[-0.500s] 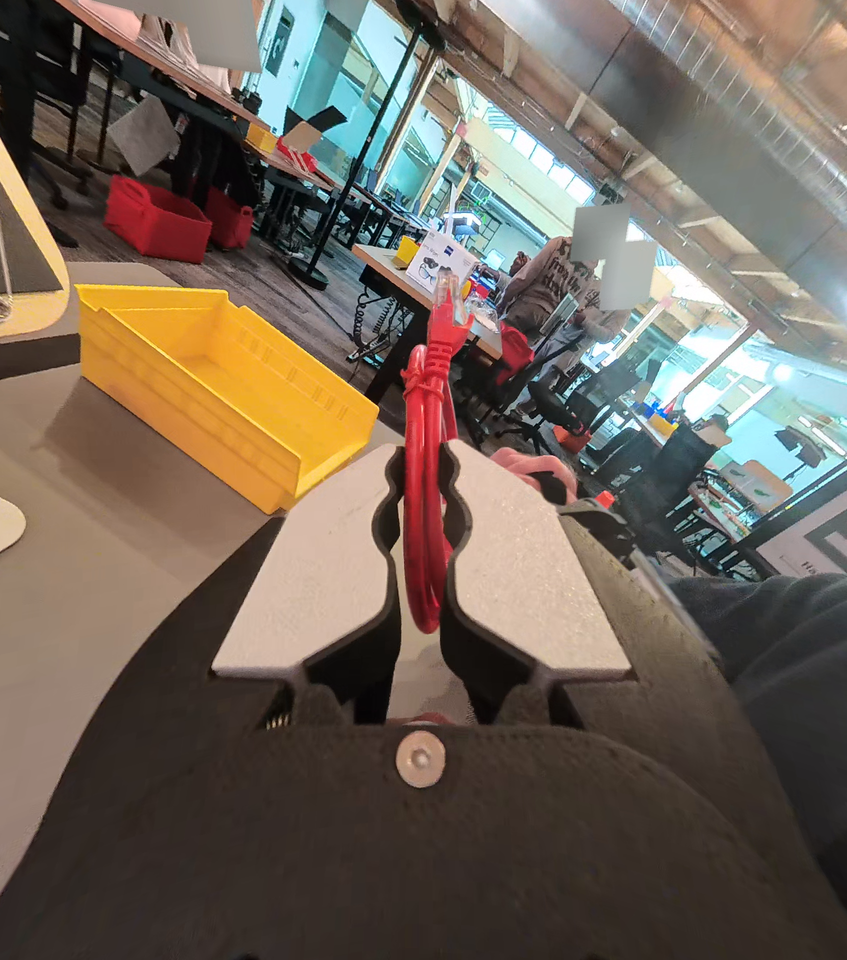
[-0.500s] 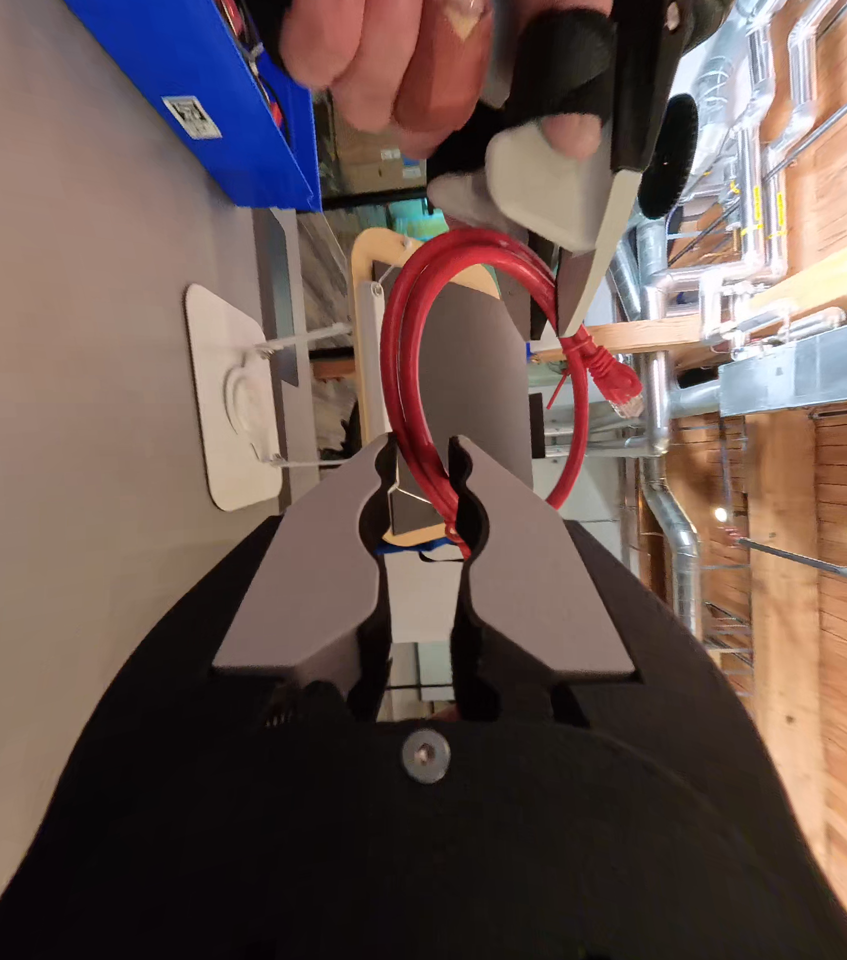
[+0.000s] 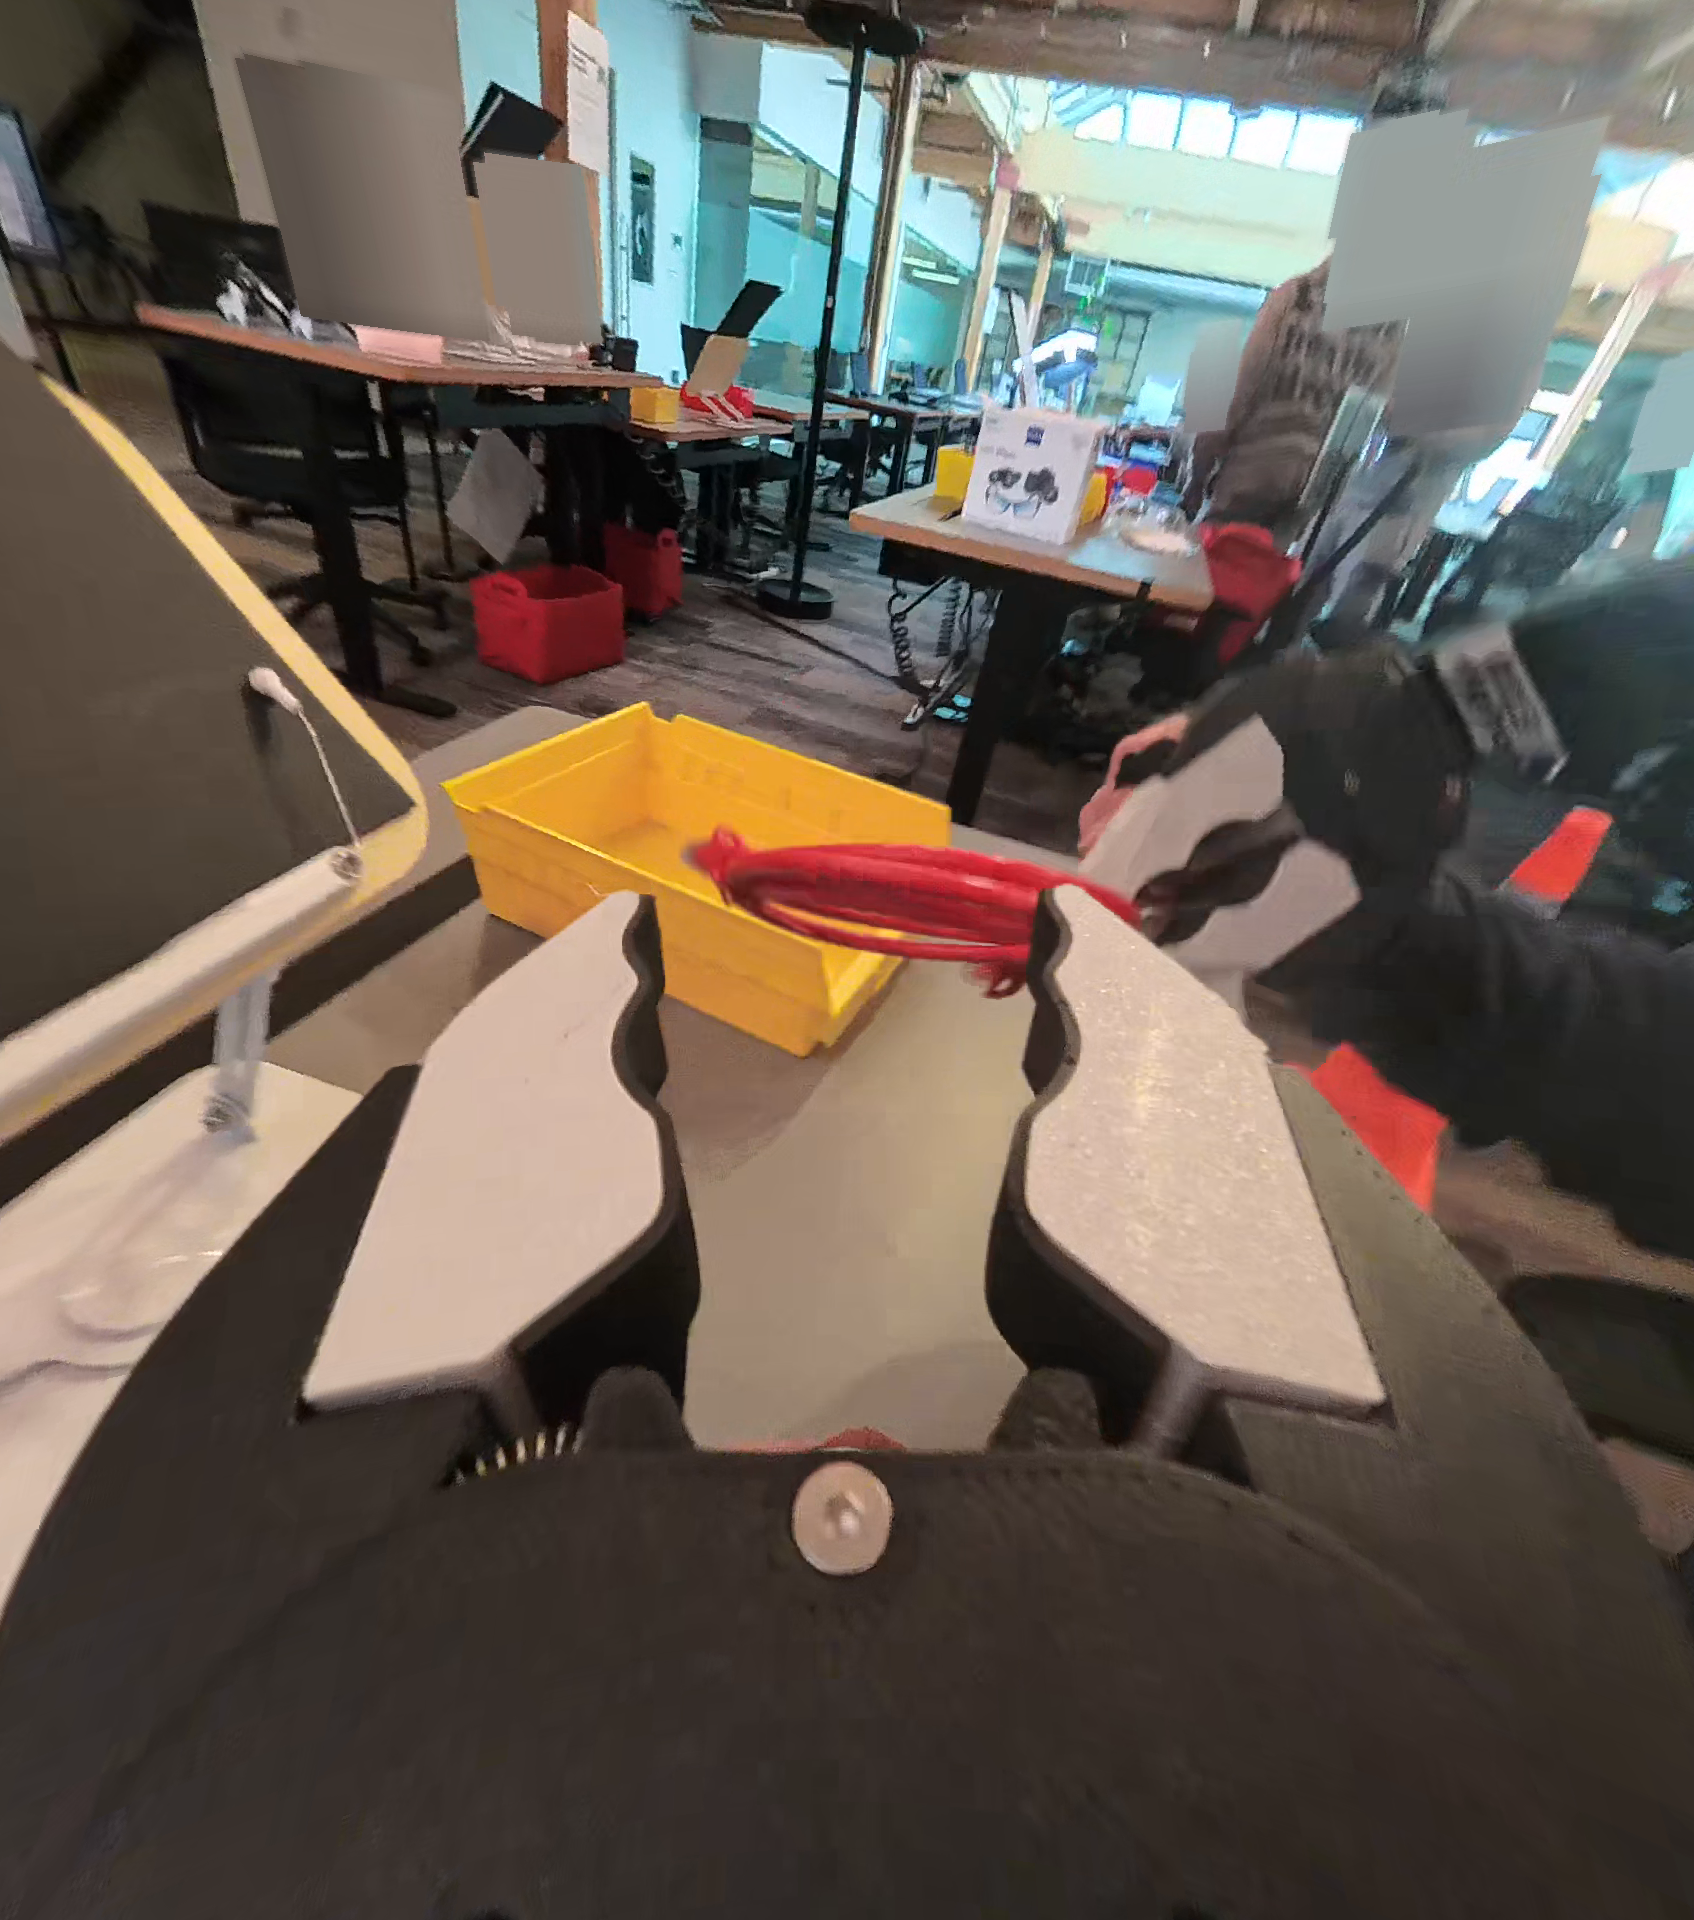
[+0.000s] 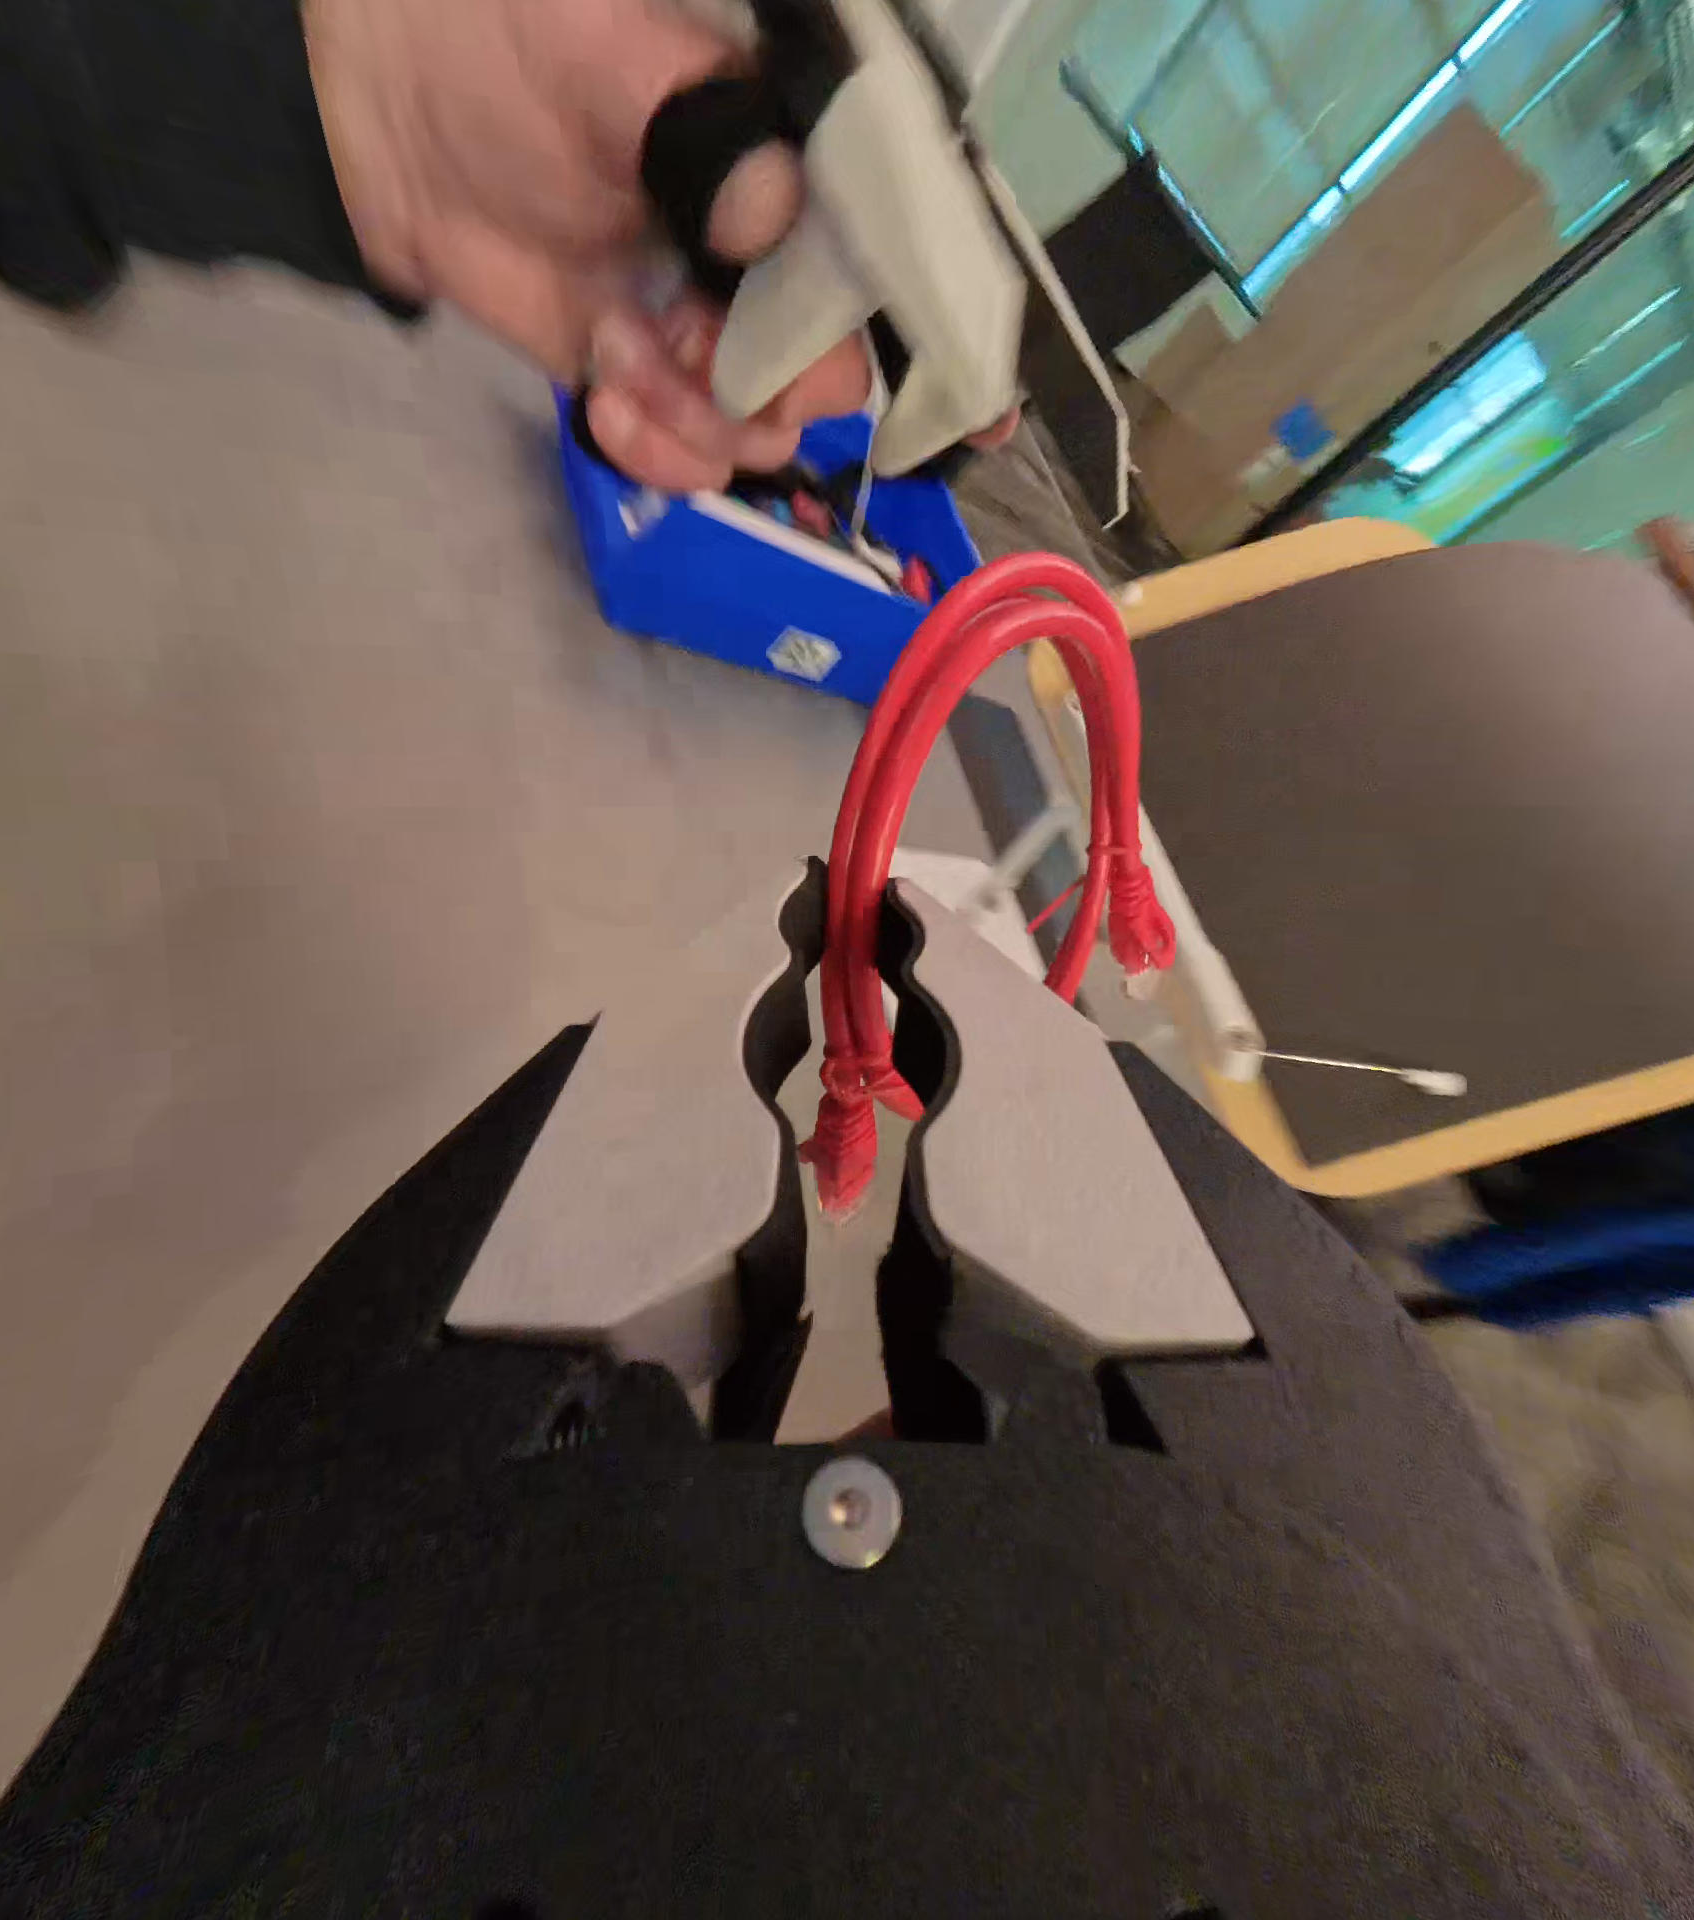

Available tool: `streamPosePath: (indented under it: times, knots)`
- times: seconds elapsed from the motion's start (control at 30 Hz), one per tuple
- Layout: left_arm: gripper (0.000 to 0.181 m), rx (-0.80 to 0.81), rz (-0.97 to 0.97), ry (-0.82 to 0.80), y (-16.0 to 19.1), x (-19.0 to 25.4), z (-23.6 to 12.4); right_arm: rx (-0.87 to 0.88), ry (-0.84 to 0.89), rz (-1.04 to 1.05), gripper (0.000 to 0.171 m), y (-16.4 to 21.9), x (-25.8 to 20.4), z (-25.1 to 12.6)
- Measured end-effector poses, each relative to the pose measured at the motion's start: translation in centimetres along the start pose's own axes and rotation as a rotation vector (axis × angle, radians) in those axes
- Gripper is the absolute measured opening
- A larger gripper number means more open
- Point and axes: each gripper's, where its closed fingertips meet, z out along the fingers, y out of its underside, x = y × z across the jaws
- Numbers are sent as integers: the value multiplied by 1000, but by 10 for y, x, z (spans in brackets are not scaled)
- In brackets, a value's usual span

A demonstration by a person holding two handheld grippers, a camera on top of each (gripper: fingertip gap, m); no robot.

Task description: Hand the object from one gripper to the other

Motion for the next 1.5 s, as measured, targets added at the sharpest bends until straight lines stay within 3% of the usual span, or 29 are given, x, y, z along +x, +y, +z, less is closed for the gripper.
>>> streamPosePath:
  times: [0.17,0.3,0.43,0.53,0.63,0.77,0.9,0.97,1.07,1.2,1.33,1.5]
  knots:
    - [71,-38,218,-32,-2,7,-9,422,-195,560,6,-35,15,-27]
    - [73,-136,423,-152,23,3,-9,763,-296,925,6,-46,37,-49]
    - [81,-228,884,-504,41,-20,-9,925,-347,1126,7,-48,41,-53]
    - [84,-175,1211,-599,38,-1,3,988,-388,1227,7,-48,38,-50]
    - [73,-104,1358,-656,30,16,13,1022,-405,1316,7,-41,37,-45]
    - [52,-143,1461,-659,37,20,25,1027,-458,1397,6,-36,25,-37]
    - [9,-179,1494,-631,48,22,29,1040,-452,1418,7,-32,21,-34]
    - [5,-196,1493,-591,52,25,29,1003,-399,1368,12,-28,22,-31]
    - [4,-253,1423,-538,53,22,27,897,-305,1280,40,-18,25,-27]
    - [4,-377,1206,-383,54,14,20,681,-120,1006,67,-15,28,-28]
    - [4,-465,859,-204,52,10,13,363,42,542,68,-5,22,-21]
    - [4,-355,445,-7,37,16,12,-6,301,-140,72,3,23,-18]
